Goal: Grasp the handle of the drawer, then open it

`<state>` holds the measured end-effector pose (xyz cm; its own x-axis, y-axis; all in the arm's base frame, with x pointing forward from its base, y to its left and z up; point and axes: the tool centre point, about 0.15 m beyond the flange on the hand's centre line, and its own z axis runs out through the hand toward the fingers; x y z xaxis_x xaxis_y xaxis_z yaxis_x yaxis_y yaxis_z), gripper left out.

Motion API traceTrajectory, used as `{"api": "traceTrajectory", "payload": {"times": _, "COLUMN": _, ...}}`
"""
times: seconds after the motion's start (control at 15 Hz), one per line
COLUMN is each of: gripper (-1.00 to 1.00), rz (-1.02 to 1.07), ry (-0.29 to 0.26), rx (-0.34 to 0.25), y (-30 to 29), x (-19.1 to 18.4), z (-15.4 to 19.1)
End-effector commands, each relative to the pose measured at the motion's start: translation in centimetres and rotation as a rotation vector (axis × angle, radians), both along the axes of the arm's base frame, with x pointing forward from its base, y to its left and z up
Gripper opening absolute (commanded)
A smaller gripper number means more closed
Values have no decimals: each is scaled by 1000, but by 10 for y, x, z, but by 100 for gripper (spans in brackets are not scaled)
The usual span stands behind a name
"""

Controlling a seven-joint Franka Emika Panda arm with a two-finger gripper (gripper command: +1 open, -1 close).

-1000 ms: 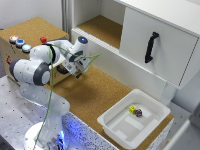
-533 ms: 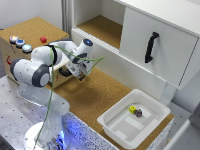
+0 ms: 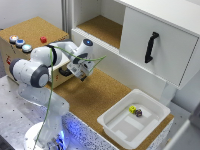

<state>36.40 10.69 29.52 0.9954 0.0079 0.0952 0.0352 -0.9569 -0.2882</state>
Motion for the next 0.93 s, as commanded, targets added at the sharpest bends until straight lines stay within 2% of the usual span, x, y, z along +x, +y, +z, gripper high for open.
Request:
{"api": "traceTrajectory", "payload": {"times": 0.0, "gripper": 100, "rz": 30, "ry": -52, "rx": -35, "y": 6, "x": 8, "z": 19}}
{"api": "traceTrajectory", "payload": {"times": 0.47, "gripper": 100, "rz": 53, "ry": -163, "rx": -147, "y": 3, "x": 3, "z": 81}}
{"api": "traceTrajectory", "payload": {"times": 0.67, "gripper": 100, "rz": 23, "ry": -187, "rx": -227, "y": -7, "x": 5, "z": 103}}
{"api": "traceTrajectory", "payload": {"times": 0.87, "gripper": 100, "rz": -67, "ry": -204, "rx": -316, "y": -45, "x": 8, "z": 122}}
